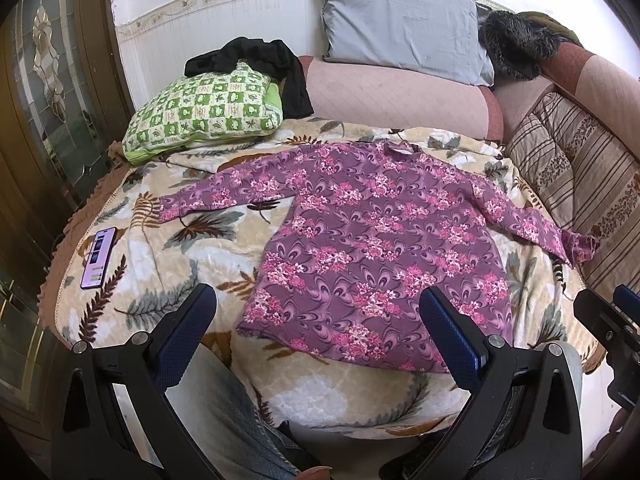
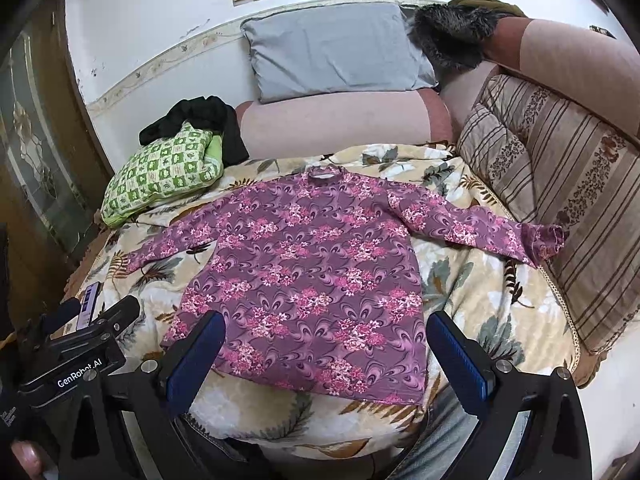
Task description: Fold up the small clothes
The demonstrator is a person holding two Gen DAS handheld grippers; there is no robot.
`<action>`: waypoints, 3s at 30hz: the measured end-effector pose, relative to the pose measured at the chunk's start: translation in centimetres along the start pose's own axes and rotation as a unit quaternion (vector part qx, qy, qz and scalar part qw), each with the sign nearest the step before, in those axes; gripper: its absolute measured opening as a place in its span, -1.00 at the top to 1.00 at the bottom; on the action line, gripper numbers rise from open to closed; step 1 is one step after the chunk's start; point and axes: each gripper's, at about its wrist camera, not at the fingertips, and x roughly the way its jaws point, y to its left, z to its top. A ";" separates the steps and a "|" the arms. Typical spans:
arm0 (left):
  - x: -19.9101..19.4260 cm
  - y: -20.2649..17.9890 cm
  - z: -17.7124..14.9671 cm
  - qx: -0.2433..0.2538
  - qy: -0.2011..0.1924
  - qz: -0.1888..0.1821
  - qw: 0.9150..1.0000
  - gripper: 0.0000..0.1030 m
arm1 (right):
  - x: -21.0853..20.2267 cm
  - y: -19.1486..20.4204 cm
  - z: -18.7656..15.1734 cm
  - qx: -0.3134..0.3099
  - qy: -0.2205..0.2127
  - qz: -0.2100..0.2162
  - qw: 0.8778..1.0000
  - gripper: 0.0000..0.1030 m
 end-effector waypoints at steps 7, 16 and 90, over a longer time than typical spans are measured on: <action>0.0 0.0 0.0 0.000 0.000 0.000 1.000 -0.99 | 0.0 0.1 0.0 -0.001 0.000 0.001 1.000 -0.94; 0.0 0.0 0.0 -0.001 0.000 0.000 1.000 -0.99 | 0.0 0.1 -0.1 -0.001 0.001 -0.001 1.000 -0.94; 17.6 -8.1 5.9 0.221 -0.002 -0.213 0.952 0.83 | 20.8 -8.4 5.8 0.161 0.052 0.051 0.984 -0.82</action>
